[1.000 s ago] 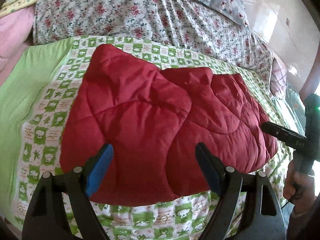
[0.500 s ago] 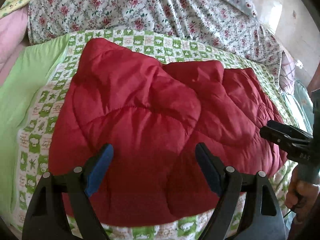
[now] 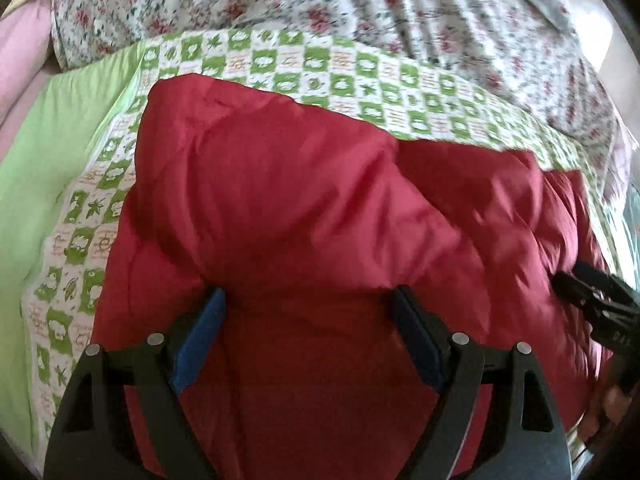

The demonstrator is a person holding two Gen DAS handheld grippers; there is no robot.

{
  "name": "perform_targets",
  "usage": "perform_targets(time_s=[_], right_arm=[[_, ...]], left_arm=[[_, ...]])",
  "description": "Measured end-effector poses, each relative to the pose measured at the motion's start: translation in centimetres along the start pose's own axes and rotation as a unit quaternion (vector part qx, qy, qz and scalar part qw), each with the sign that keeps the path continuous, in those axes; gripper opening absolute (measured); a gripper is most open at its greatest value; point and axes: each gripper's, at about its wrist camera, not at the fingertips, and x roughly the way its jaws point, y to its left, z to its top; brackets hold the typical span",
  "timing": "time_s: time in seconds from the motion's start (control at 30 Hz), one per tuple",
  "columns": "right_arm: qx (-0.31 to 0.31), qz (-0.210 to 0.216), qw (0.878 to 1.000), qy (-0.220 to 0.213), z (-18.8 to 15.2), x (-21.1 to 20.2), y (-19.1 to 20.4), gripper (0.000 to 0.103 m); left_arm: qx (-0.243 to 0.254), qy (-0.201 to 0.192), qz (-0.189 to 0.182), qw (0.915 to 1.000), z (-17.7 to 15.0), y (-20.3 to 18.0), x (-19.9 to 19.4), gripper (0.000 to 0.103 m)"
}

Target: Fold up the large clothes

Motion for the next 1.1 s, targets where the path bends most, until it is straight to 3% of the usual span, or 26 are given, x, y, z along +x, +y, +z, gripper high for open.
perform_targets(time_s=[0.13, 0.53, 0.73, 0.9, 1.1], right_arm=[[0.033, -0.006, 0.999, 0.004, 1.0, 1.3, -1.5, 0.079], [0.113, 0.027, 0.993, 0.006, 1.9, 3.8, -4.9, 0.078], [0.11, 0.028, 0.994, 0.002, 1.7, 4.0, -5.0, 0.078], [0.111, 0.029, 0.993, 0.002, 1.7, 4.0, -5.1, 0.078], [0.113, 0.031, 0.993, -0.002, 1.7, 3.7, -5.0, 0.078]], left_arm=[[-0.009, 0.008, 0.002, 0.9999, 1.1, 0.3, 1.5, 0.085], [-0.031, 0.01, 0.018, 0.9993, 3.5, 1.3, 5.1, 0.088], [-0.037, -0.007, -0.021, 0.9991, 1.9, 1.9, 1.5, 0.087], [-0.02, -0.032, -0.044, 0.9983, -1.7, 1.3, -3.4, 0.087], [-0.002, -0.027, -0.079, 0.9965, -6.6, 0.1, -6.8, 0.087]])
